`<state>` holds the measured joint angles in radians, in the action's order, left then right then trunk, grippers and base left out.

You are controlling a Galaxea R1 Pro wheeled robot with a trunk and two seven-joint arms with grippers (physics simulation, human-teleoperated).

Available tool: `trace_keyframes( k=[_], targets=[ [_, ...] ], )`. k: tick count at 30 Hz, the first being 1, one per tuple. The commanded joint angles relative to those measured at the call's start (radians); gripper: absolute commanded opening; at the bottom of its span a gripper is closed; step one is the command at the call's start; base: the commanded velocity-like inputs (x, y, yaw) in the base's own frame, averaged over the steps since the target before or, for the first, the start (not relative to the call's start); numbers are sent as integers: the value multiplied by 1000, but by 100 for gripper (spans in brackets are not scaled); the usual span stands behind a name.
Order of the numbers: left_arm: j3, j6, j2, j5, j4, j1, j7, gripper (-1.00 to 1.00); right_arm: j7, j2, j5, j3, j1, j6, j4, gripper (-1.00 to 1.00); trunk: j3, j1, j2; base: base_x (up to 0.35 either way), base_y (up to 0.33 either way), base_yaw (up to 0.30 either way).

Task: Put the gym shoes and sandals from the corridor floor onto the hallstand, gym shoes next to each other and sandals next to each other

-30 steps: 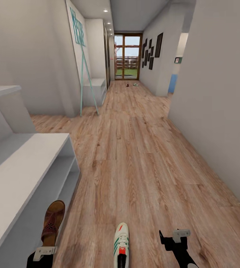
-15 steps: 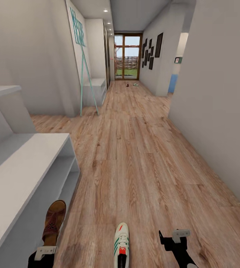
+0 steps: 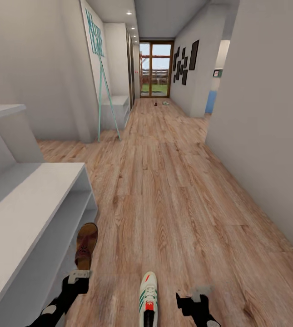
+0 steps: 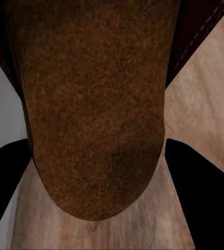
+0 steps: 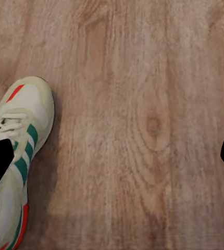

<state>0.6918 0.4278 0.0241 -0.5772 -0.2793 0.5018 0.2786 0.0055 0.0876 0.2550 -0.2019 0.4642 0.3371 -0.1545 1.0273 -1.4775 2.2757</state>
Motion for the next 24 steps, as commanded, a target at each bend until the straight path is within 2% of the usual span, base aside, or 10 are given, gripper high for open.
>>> trace_keyframes(
  k=[1,3,9,13,14,16,18,19,22,24],
  targets=[
    [13,-16,-5,-12,0,17,5,-100,0,10,8,-10,1,-23,0,100,1,0,0,0,0,0],
    [6,-73,-20,-30,-1,62,6,-100,-4,37,8,-11,1,-93,-3,100,1,0,0,0,0,0],
    [-16,-195,-66,-50,-1,169,10,-100,-62,87,2,-12,1,-229,-11,100,1,0,0,0,0,0],
    [-60,-272,-90,-55,-1,240,14,-100,-114,87,-3,-14,1,-274,-11,100,1,0,0,0,0,0],
    [-88,-305,-96,-56,-1,265,19,-100,-131,87,-10,-14,1,-282,-11,100,1,0,0,0,0,0],
    [-118,-338,-99,-56,-1,285,29,-100,-142,87,-17,-14,1,-287,-11,100,1,0,0,0,0,0],
    [-186,-404,-105,-56,-3,317,77,-100,-155,87,-37,-14,1,-293,-11,100,1,0,0,0,0,0],
    [-204,-420,-106,-56,-5,323,102,-100,-158,87,-42,-14,1,-294,-11,100,1,0,0,0,0,0],
    [-232,-436,-104,-56,-19,331,169,-100,-161,87,-49,-14,1,-295,-9,100,1,0,0,0,0,0],
    [-238,-434,-105,-56,-46,330,189,-100,-162,87,-51,-13,1,-296,-5,100,1,0,0,0,0,0]
  ],
)
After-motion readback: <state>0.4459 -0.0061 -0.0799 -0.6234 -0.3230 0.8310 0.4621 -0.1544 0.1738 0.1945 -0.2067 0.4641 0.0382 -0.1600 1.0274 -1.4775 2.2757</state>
